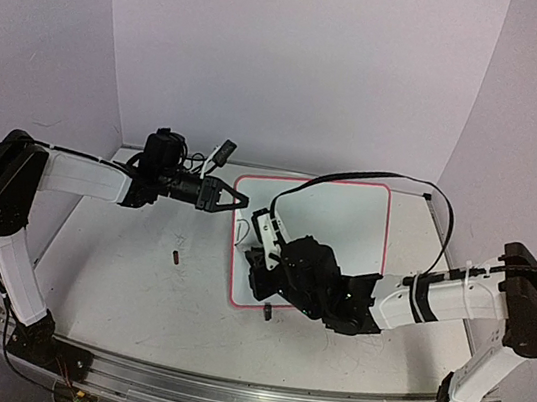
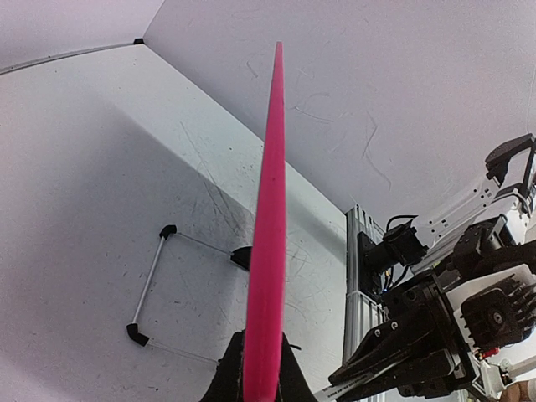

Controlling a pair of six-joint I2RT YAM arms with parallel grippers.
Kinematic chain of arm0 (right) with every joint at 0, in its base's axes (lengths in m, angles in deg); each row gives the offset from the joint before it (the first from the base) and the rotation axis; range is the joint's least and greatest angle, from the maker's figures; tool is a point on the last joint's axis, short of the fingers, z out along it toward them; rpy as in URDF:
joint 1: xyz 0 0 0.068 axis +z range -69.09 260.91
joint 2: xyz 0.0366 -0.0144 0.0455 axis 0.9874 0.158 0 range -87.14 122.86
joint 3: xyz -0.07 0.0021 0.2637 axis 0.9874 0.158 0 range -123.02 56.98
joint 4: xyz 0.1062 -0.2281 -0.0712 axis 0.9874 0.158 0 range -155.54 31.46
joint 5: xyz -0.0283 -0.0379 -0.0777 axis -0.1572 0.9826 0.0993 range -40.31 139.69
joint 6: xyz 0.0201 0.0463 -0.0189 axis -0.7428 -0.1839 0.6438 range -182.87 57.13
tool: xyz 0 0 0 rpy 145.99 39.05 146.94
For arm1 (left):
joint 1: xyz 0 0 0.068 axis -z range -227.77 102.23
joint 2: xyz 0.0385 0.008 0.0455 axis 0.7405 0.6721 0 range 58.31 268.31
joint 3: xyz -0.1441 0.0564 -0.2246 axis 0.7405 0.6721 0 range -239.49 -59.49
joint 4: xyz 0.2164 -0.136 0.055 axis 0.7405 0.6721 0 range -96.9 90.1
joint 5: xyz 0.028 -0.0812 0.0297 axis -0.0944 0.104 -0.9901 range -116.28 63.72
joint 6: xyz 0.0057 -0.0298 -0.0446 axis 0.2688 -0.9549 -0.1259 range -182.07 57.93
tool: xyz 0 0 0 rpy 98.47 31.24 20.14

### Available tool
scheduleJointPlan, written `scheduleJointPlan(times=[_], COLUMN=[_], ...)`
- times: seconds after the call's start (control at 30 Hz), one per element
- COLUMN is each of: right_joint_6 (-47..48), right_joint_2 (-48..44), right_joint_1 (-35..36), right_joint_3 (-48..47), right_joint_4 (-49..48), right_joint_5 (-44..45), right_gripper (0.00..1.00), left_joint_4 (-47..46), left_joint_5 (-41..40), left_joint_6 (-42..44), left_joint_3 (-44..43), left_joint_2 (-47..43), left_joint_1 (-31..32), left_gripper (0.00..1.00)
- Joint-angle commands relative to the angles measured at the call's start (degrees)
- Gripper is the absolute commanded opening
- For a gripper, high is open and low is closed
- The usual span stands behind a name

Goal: Write a sentence on the whiteboard

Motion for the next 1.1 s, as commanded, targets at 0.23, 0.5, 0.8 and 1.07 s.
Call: scheduleJointPlan(times=[0.23,0.5,0.8,1.07], right_joint_6=[0.9,3.53,3.9,4.26], right_joint_2=[-7.4,-5.75,-4.2,-3.8], right_joint_1=[-1.0,-2.13,-2.42,-2.48], right_joint_3=[2.49,1.38,0.12,-0.6], right_joint_4=[0.13,-0.92,-1.6,-2.03], right_joint_5=[2.98,2.69,2.22,2.18], right_gripper=[0.0,0.0,0.0,0.0], left_joint_4=[0.3,0.31,0.28,0.3], left_joint_5=[-1.2,-1.25,-1.13,-1.16], left_joint_6=[-0.44,-0.45,-0.45,-0.45], left_joint_3=[-0.25,-0.18,-0.31,-0.27], left_joint_2=[-1.78,-1.56,-1.59,-1.46], left_joint_1=[-0.04,-0.06,-0.04,0.0], left_gripper=[0.0,0.0,0.0,0.0])
